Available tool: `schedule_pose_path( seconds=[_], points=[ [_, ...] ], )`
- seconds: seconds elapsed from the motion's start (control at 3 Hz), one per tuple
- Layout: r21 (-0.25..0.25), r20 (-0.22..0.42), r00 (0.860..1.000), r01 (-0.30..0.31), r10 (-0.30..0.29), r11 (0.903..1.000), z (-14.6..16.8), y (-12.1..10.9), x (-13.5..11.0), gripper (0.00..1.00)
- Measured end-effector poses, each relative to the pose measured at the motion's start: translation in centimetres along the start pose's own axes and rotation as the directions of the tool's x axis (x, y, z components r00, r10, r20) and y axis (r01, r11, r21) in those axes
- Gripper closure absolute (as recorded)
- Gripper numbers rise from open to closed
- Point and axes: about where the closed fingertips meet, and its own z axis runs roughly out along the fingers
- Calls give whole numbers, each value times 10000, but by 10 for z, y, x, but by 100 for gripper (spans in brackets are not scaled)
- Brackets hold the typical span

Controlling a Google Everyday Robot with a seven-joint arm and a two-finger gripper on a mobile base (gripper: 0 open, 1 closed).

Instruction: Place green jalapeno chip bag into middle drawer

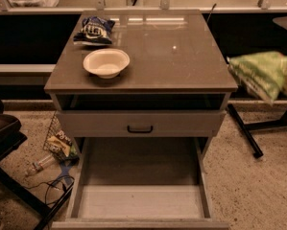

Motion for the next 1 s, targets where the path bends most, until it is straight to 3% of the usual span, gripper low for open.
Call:
schedule_pose_path(
  seconds=[0.33,1.0],
  points=[
    [-681,-657,9970,-448,403,9967,25,26,42,100],
    [-802,-584,9975,-441,395,9958,33,29,40,100]
  ],
)
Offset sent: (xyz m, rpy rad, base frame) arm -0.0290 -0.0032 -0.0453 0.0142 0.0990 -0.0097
